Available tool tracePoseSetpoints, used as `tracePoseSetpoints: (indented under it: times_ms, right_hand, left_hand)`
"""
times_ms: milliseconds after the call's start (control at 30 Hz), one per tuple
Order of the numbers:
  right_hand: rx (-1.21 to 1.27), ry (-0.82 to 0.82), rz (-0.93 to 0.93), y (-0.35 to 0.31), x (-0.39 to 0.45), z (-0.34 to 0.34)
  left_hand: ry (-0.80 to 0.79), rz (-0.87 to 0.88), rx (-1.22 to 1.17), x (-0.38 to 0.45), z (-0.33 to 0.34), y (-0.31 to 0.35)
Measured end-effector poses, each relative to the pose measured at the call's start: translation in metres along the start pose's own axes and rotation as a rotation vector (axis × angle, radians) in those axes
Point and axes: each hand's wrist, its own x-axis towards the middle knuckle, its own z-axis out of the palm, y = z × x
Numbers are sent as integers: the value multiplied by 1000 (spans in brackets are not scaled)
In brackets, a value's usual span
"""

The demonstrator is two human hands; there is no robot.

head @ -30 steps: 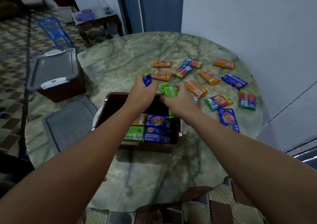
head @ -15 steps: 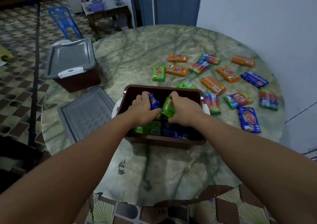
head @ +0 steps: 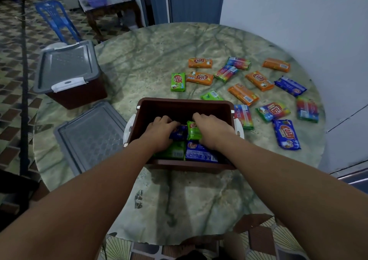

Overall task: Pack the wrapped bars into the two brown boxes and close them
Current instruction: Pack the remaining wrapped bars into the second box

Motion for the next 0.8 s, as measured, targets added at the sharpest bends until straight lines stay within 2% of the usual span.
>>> tracePoseSetpoints:
  times_ms: [200, 500, 800]
  right_hand:
    - [-77, 54, -16, 1, 1, 5]
    - [-112, 114, -1, -4, -6, 3]
    - [-128, 132, 20, -4, -6, 6]
  left_hand:
    - [100, -5, -150, 0, 7, -6]
    - [164, -24, -105, 5, 11, 0]
    - [126, -8, -34, 5, 7, 0]
